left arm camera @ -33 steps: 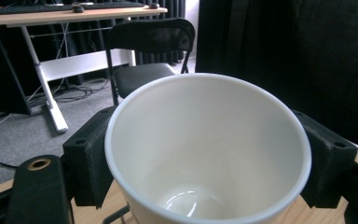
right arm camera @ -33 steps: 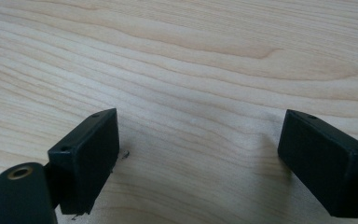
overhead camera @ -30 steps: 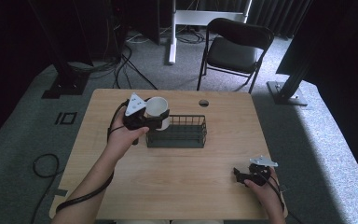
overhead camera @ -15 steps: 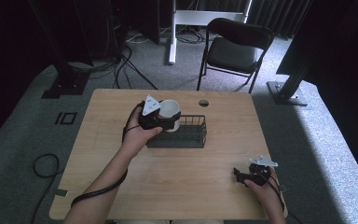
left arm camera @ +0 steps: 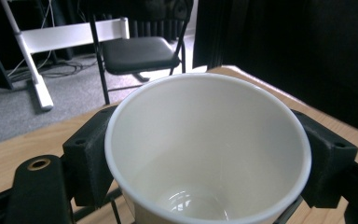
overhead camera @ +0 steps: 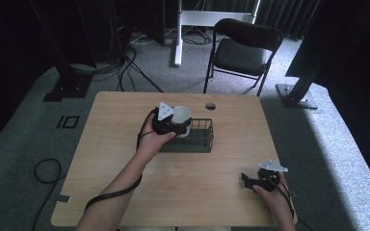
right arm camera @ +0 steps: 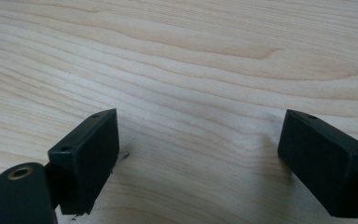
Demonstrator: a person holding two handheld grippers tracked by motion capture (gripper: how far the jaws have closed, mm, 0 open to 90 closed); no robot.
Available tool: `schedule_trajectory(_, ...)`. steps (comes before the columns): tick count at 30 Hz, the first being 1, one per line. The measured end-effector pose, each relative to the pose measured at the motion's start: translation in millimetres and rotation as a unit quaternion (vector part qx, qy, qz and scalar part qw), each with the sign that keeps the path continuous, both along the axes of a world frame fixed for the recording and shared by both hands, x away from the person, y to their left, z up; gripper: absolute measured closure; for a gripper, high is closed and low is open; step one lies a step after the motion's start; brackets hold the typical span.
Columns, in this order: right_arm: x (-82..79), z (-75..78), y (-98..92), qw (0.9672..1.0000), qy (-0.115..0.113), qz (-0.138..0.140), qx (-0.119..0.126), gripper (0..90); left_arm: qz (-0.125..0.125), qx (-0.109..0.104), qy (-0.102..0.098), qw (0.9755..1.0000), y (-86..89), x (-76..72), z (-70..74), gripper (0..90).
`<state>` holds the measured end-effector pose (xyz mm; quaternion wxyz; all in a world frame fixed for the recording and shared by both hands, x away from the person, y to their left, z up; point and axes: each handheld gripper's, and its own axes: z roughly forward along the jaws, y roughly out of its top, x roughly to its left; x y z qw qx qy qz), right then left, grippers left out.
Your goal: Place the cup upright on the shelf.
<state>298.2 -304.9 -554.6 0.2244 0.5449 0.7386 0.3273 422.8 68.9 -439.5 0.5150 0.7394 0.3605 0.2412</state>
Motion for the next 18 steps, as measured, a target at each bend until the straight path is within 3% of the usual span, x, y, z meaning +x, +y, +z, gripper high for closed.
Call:
schedule_trajectory(3,0.0,0.0,0.2,1.0,0.0,0.0,-0.001,12.2,0.005,0.007,0.004,1.0,-1.5,2.9,-7.5,20.6)
schedule_trajectory(10,0.0,0.0,-0.2,1.0,0.0,0.0,0.001,12.2,0.002,-0.001,0.005,1.0,-4.9,6.4,-14.0,20.6)
schedule_trajectory(18,0.0,0.0,-0.1,1.0,0.0,0.0,0.0,12.2,-0.001,0.022,0.005,0.9997,-8.8,9.9,-24.0,20.5)
